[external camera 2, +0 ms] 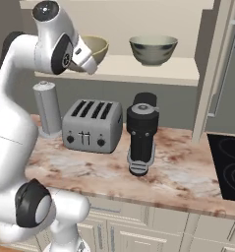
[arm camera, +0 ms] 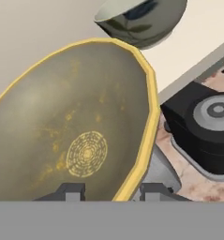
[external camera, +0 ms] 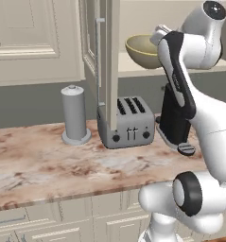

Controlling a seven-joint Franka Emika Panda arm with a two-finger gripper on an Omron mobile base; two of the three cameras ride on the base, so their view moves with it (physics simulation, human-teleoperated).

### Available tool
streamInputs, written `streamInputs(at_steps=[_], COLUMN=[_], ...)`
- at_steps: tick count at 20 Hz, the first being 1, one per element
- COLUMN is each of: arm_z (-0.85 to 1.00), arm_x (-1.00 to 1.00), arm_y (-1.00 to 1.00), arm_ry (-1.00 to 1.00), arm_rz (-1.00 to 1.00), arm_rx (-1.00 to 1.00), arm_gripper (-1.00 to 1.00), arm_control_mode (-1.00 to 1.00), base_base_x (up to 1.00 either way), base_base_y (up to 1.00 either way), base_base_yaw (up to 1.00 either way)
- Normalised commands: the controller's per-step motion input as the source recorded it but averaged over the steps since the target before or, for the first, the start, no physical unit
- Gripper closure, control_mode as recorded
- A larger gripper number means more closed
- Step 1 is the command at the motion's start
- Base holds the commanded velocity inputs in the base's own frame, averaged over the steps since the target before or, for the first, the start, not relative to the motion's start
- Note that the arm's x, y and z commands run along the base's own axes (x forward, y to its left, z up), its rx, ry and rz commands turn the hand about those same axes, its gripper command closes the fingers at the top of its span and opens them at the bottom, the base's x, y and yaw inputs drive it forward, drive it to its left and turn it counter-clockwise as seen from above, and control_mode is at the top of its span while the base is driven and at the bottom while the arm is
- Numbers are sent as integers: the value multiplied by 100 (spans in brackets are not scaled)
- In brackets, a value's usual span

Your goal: Pick up the bowls from the cabinet and place each bowl in front of a stool on the dining counter.

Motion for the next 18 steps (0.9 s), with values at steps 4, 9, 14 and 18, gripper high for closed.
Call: streamInputs(at_steps=[4, 9, 14, 18], arm_z=[-40, -13, -33, -21], arm_x=[-73, -53, -6, 0], arm_y=[-3, -20, 0, 0], arm_ry=[-1, 0, 0, 0], arm_rz=[13, 16, 23, 15], arm_rx=[1, 0, 0, 0], arm_gripper=[100, 100, 100, 100], arm_control_mode=[-100, -100, -100, 100], base_base_x=[0, 0, 0, 0], base_base_y=[0, 0, 0, 0], base_base_yaw=[0, 0, 0, 5])
